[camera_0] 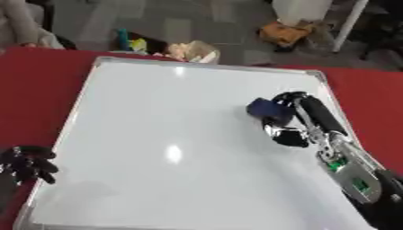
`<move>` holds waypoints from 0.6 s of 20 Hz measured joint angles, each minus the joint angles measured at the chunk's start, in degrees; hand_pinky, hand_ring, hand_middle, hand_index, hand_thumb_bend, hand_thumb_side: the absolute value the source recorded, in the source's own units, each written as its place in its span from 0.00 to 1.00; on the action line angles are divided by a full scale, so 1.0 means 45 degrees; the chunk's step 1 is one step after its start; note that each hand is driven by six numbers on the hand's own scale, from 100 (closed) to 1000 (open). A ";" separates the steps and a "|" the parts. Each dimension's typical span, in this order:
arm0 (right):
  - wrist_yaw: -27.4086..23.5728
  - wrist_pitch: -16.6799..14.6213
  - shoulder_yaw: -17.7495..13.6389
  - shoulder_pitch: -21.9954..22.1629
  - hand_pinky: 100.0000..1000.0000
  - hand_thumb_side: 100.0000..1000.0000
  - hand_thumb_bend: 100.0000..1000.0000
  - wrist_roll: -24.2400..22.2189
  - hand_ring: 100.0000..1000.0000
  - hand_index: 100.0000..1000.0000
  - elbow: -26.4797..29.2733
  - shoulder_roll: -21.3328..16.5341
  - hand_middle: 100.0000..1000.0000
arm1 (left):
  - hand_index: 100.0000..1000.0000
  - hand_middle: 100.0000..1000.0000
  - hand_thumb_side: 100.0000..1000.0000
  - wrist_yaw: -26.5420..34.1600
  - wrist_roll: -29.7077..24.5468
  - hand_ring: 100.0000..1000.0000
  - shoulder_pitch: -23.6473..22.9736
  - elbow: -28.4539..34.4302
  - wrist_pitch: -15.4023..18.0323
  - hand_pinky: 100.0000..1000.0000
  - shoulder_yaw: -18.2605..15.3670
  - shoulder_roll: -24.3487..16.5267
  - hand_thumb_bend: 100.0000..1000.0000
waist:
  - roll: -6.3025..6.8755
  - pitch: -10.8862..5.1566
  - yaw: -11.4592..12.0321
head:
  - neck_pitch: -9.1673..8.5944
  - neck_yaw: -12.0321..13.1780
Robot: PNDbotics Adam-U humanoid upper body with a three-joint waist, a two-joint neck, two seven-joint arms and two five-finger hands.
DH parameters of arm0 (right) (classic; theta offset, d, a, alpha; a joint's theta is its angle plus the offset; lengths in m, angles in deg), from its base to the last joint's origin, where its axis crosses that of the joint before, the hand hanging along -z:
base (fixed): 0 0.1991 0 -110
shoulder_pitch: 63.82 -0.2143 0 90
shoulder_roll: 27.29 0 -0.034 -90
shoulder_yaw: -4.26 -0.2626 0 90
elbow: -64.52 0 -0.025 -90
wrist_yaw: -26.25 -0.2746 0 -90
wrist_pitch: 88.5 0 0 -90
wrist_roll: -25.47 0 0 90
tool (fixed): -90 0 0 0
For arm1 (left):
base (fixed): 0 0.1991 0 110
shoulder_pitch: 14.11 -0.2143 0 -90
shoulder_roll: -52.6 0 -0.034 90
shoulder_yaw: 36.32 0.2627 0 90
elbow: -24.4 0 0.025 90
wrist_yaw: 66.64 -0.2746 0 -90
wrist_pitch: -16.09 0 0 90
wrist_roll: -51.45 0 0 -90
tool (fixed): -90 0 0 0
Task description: Wipe the whiteboard clean with a brush.
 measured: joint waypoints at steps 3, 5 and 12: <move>-0.0185 0.0076 -0.0103 0.0010 0.59 0.21 0.10 0.0153 0.53 0.73 -0.0116 -0.0036 0.47 | 0.62 0.54 0.93 0.0000 -0.0009 0.50 0.0010 0.0009 0.0010 0.43 0.0000 -0.0001 0.63 | -0.0005 0.0023 -0.0010 | -0.0001 0.0004; -0.0300 0.0124 -0.0182 0.0050 0.59 0.21 0.09 0.0257 0.53 0.73 -0.0203 -0.0043 0.47 | 0.62 0.54 0.93 0.0000 -0.0038 0.50 0.0018 0.0034 0.0039 0.43 0.0000 -0.0001 0.63 | -0.0005 0.0068 -0.0043 | -0.0035 -0.0085; -0.0814 0.0280 -0.0440 0.0182 0.59 0.22 0.08 0.0707 0.53 0.73 -0.0485 -0.0089 0.47 | 0.62 0.54 0.93 0.0001 -0.0130 0.50 0.0029 0.0087 0.0110 0.43 0.0000 -0.0002 0.63 | -0.0008 0.0160 -0.0143 | -0.0089 -0.0517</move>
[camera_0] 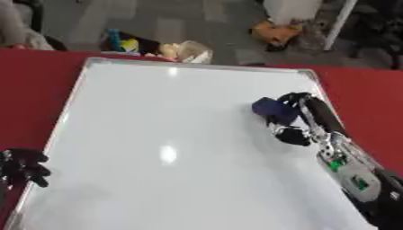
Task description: Wipe the whiteboard clean with a brush.
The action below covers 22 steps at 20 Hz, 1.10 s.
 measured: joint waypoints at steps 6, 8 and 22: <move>-0.0341 0.0073 -0.0104 0.0049 0.59 0.23 0.08 0.0226 0.53 0.73 -0.0275 -0.0004 0.47 | 0.62 0.54 0.93 0.0000 -0.0059 0.50 0.0005 0.0042 0.0011 0.43 0.0000 0.0000 0.63 | -0.0009 0.0004 -0.0032 | 0.0000 -0.0057; -0.0383 0.0093 -0.0108 0.0055 0.59 0.23 0.07 0.0287 0.53 0.73 -0.0379 -0.0004 0.47 | 0.62 0.54 0.93 0.0000 -0.0078 0.50 0.0005 0.0070 0.0022 0.43 0.0000 0.0000 0.63 | -0.0009 0.0005 -0.0035 | 0.0000 -0.0056; -0.0581 0.0113 -0.0099 -0.0080 0.59 0.26 0.02 0.0321 0.53 0.73 -0.0797 -0.0011 0.48 | 0.63 0.54 0.93 -0.0005 -0.0126 0.50 0.0055 0.0082 0.0035 0.43 0.0000 -0.0002 0.63 | -0.0037 0.0171 0.0245 | -0.0112 -0.0056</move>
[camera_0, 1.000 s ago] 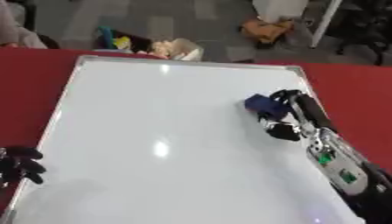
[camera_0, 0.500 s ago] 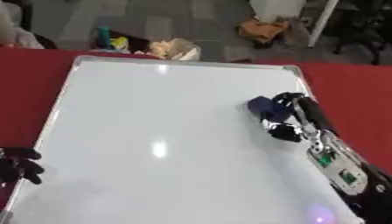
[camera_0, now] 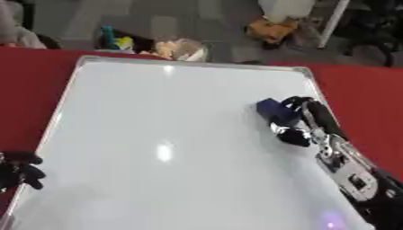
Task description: Wipe the whiteboard clean with a brush.
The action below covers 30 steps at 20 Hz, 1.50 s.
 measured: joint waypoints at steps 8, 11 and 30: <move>0.0006 -0.0207 0.0064 -0.0610 0.59 0.27 0.00 -0.0242 0.53 0.71 -0.0552 -0.0127 0.48 | 0.63 0.54 0.93 -0.0007 -0.0134 0.49 0.0158 0.0066 0.0052 0.43 0.0006 -0.0001 0.63 | 0.0023 0.0146 0.0258 | -0.0135 -0.0051; 0.0070 -0.0299 0.0094 -0.0764 0.59 0.26 0.00 -0.0341 0.53 0.69 -0.0708 -0.0127 0.48 | 0.63 0.54 0.93 -0.0010 -0.0171 0.49 0.0165 0.0067 0.0060 0.43 0.0007 -0.0001 0.63 | 0.0044 0.0155 0.0273 | -0.0151 -0.0064; 0.0797 -0.0774 0.0427 -0.1197 0.59 0.29 0.00 -0.1017 0.54 0.64 -0.1137 -0.0016 0.49 | 0.63 0.54 0.93 -0.0010 -0.0282 0.49 0.0182 0.0070 0.0058 0.43 0.0067 -0.0001 0.63 | 0.0059 0.0132 0.0238 | -0.0177 -0.0142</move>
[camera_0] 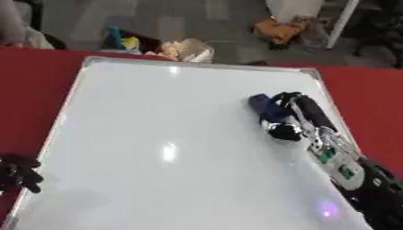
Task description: Wipe the whiteboard clean with a brush.
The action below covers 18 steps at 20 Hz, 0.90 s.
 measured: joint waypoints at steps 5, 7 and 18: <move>0.0247 -0.0216 0.0132 -0.0102 0.59 0.29 0.00 -0.0187 0.54 0.64 -0.0101 0.0181 0.48 | 0.63 0.54 0.93 0.0000 -0.0009 0.49 0.0014 0.0000 0.0000 0.43 0.0012 0.0001 0.63 | -0.0015 -0.0038 -0.0053 | 0.0000 0.0000; 0.0350 -0.0304 0.0194 -0.0155 0.59 0.30 0.00 -0.0244 0.54 0.64 -0.0138 0.0256 0.48 | 0.63 0.54 0.93 0.0000 -0.0012 0.49 0.0037 0.0000 0.0000 0.43 0.0013 0.0001 0.63 | -0.0018 -0.0051 -0.0061 | 0.0000 0.0000; 0.0967 -0.0886 0.0602 -0.0272 0.59 0.30 0.00 -0.0538 0.54 0.64 -0.0021 0.0722 0.48 | 0.63 0.54 0.93 0.0000 -0.0023 0.49 0.0077 0.0000 -0.0004 0.43 0.0015 0.0007 0.63 | -0.0018 -0.0127 -0.0146 | 0.0004 0.0000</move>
